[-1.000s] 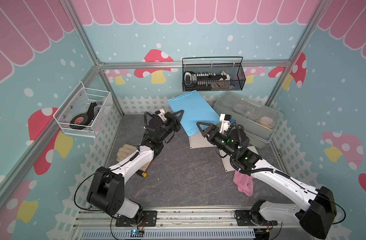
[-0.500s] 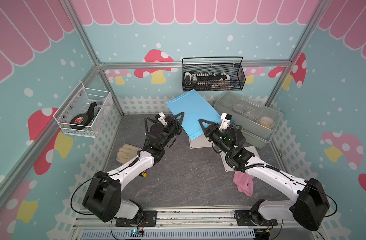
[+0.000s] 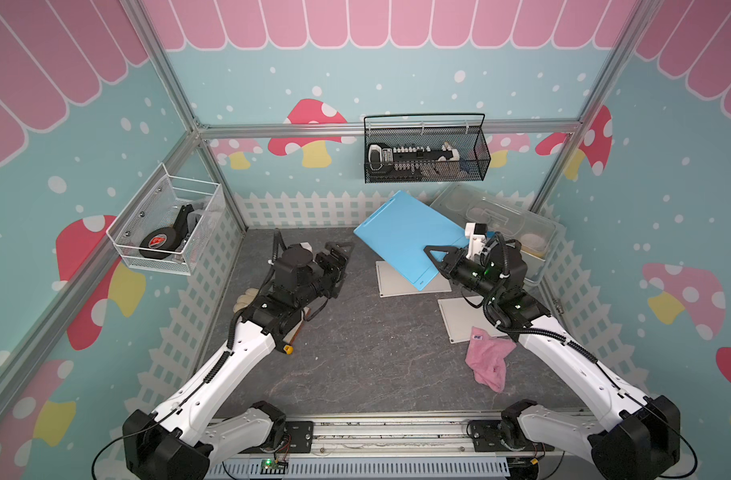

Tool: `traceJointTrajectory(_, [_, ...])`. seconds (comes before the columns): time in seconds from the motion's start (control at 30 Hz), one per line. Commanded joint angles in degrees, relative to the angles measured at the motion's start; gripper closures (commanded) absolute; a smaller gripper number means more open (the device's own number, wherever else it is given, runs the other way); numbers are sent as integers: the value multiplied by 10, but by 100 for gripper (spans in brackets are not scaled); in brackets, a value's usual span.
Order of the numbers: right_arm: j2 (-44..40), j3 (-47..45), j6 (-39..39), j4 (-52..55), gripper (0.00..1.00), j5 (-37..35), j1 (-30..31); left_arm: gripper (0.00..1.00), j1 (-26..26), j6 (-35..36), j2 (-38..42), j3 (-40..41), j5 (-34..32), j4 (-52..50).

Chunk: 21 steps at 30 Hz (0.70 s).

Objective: Wipe the drawing tablet
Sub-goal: Adjust the drawing tablet at the center of the board.

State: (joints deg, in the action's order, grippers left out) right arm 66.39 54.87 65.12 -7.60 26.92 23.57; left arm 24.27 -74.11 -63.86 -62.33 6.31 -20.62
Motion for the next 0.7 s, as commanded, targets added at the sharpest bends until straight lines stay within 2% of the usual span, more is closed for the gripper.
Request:
traceJointTrajectory(0.0, [10,-27,-114,108,100,223,4,5,-45,157,9,-40,6,-232])
traceJointTrajectory(0.13, [11,-118,-141,106,100,299,4,7,-78,222,15,-8,68,-238])
traceJointTrajectory(0.23, [36,-167,-121,38,100,330,6,8,-78,246,7,23,96,-233])
traceJointTrajectory(0.4, [125,-212,-76,-109,100,356,9,10,-77,249,10,100,112,-190])
traceJointTrajectory(0.47, [173,-228,-19,-236,100,379,9,10,-78,241,8,135,122,-164])
traceJointTrajectory(0.53, [227,-230,17,-311,100,401,9,10,-77,229,10,166,129,-140])
traceJointTrajectory(0.67, [298,-209,-1,-315,98,406,8,10,-77,221,15,218,130,-108])
